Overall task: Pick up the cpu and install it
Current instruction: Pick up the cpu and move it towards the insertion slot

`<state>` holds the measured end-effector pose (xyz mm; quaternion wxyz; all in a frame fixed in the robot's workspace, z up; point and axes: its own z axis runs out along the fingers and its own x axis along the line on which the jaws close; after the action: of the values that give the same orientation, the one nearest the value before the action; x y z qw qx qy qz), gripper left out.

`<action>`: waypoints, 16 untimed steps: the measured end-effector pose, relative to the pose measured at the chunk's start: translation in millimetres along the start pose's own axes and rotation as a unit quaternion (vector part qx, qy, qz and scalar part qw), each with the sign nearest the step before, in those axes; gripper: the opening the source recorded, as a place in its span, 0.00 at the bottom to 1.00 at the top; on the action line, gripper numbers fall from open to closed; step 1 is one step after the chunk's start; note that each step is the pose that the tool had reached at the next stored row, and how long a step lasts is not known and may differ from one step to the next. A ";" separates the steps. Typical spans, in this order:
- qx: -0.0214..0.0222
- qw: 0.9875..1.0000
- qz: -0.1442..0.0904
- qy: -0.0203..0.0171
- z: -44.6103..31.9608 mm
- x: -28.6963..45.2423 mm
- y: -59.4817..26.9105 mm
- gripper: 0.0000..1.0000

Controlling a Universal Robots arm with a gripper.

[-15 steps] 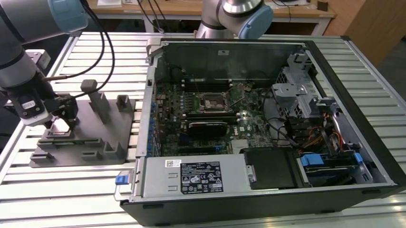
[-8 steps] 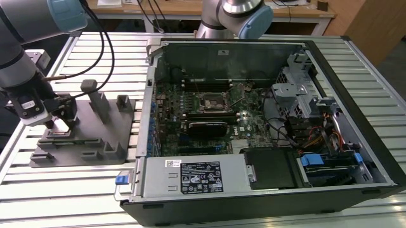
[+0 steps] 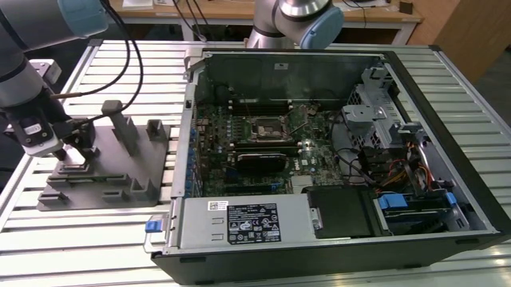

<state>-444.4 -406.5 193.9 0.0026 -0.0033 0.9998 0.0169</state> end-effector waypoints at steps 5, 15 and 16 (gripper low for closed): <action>0.000 1.000 0.000 0.000 -6.8 -0.1 0.3 0.53; 0.000 1.000 0.000 0.000 -9.2 0.0 0.3 0.53; 0.000 1.000 0.000 0.000 -10.1 0.0 0.3 0.53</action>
<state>-444.4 -406.5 204.0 0.0026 -0.0033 0.9998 0.0170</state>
